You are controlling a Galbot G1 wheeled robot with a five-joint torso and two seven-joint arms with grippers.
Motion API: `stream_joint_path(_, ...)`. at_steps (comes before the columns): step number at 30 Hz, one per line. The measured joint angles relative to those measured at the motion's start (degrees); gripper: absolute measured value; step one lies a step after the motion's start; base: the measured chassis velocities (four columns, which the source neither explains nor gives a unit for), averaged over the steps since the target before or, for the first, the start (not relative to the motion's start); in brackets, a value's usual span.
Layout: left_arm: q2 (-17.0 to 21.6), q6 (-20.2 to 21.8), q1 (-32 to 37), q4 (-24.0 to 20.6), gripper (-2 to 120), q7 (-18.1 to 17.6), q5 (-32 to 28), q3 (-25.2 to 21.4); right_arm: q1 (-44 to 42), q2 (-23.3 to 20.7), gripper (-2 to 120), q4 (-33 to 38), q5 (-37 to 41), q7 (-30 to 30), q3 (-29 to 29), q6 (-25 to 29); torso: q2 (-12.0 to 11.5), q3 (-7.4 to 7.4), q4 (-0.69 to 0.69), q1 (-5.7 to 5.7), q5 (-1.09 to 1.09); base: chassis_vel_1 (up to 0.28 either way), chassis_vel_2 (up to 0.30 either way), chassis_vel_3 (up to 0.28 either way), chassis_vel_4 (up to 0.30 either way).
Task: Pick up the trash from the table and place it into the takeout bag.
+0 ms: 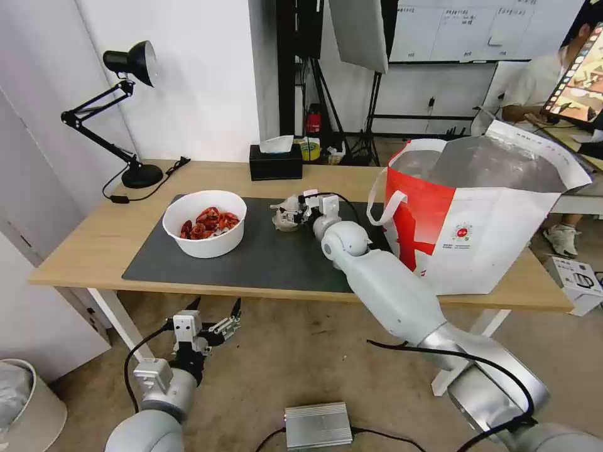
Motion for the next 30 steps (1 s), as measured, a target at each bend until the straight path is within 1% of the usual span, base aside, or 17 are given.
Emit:
stream_joint_path(3,-0.1,0.0,0.0,-0.2,100,0.0,0.0,0.0,0.1,1.6,100,-1.3,-0.8,0.0,0.3,-0.7,0.0,0.0,0.0,0.0,0.0,0.0,0.0,0.0,0.0)
stream_joint_path(11,-0.1,-0.2,0.5,-0.4,100,0.0,0.0,-0.3,1.2,3.2,100,-4.1,-1.5,-0.1,0.2,-1.1,0.0,0.0,0.0,0.0,0.0,0.0,0.0,0.0,0.0)
stream_joint_path(18,-0.4,-0.7,0.3,-0.4,100,1.2,0.2,0.1,1.8,3.9,100,-6.4,-2.4,-0.3,0.4,-1.3,0.0,0.0,-0.01,0.0,0.0,0.0,0.0,0.0,0.0)
stream_joint_path(30,-0.3,-1.0,0.1,-0.1,100,1.3,0.2,0.1,2.4,5.7,100,-9.8,-3.7,-0.9,1.6,-1.2,0.0,0.0,0.0,0.0,0.01,0.0,0.0,0.0,0.0)
